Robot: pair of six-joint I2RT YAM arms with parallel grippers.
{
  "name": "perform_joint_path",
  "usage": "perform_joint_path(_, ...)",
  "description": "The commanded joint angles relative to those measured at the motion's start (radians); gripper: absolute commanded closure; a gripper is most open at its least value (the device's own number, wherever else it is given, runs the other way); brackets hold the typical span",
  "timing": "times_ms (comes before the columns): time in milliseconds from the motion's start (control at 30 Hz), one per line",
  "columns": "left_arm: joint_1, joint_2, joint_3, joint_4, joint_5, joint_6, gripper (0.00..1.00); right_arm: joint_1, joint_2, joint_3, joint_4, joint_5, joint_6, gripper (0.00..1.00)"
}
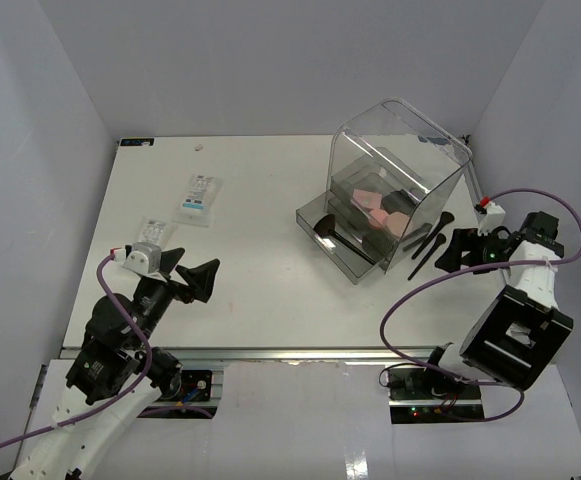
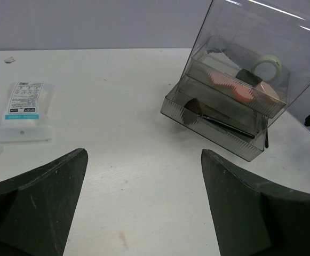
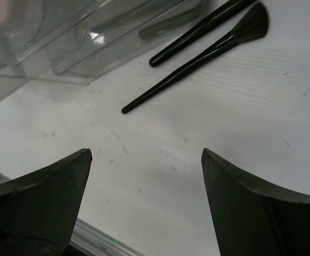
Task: Organize the makeup
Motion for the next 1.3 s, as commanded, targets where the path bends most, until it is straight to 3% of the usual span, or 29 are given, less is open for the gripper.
perform_joint_path(0, 0.004, -0.008, -0.008, 0.018, 0.001, 0.002, 0.02, 0.044, 0.011, -0.014, 0.268, 0.133, 0.277, 0.1)
perform_joint_path(200, 0.004, -0.009, -0.008, 0.017, -0.005, 0.002, 0.02, 0.252, 0.001, -0.055, 0.417, 0.555, 0.511, 0.09)
perform_joint_path(333, 0.004, -0.01, -0.009, 0.017, -0.009, 0.002, 0.02, 0.31, 0.033, -0.055, 0.43, 0.645, 0.651, 0.05)
perform_joint_path(433, 0.004, -0.008, -0.009, 0.018, -0.009, 0.002, 0.02, 0.318, 0.059, -0.059, 0.44, 0.663, 0.716, 0.01)
perform_joint_path(833, 0.004, -0.005, -0.009, 0.019, -0.012, 0.002, 0.02, 0.336, 0.153, -0.066, 0.459, 0.613, 0.798, 0.25)
perform_joint_path(1267, 0.004, -0.001, -0.011, 0.019, -0.018, 0.002, 0.02, 0.376, 0.246, -0.04, 0.462, 0.651, 0.828, 0.4)
